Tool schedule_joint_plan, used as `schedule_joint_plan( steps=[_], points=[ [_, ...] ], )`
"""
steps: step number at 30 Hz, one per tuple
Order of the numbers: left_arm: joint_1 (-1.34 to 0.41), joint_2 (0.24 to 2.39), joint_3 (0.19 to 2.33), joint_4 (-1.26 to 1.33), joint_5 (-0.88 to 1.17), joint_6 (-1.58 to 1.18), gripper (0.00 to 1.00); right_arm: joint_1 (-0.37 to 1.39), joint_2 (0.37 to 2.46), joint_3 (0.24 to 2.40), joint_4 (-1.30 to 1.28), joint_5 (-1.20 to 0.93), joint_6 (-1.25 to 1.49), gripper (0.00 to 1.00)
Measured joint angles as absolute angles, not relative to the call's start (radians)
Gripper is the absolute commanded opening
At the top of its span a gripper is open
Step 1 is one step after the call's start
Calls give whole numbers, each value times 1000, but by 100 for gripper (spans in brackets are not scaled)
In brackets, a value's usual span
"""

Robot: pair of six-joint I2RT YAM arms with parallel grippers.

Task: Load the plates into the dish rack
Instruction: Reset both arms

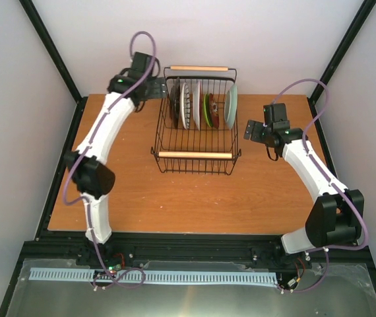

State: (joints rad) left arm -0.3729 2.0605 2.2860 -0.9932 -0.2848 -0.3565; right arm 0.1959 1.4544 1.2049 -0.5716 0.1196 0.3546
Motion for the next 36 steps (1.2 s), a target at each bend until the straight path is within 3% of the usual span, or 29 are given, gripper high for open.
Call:
schedule_joint_plan(
  steps=[7, 15, 20, 27, 36],
  points=[
    [-257, 1695, 2007, -874, -215, -362, 100, 196, 1411, 1204, -571, 120, 344, 100],
    [-66, 1250, 1268, -537, -81, -379, 100, 189, 1283, 1197, -597, 191, 270, 100],
    [55, 1245, 1028, -390, 2, -391, 100, 139, 1245, 1193, -611, 197, 258, 100],
    [78, 1382, 958, -231, -65, -399, 100, 131, 1164, 1105, -602, 157, 257, 100],
    [80, 1324, 547, 332, -86, -157, 100, 131, 1130, 1073, -595, 126, 248, 100]
  ],
)
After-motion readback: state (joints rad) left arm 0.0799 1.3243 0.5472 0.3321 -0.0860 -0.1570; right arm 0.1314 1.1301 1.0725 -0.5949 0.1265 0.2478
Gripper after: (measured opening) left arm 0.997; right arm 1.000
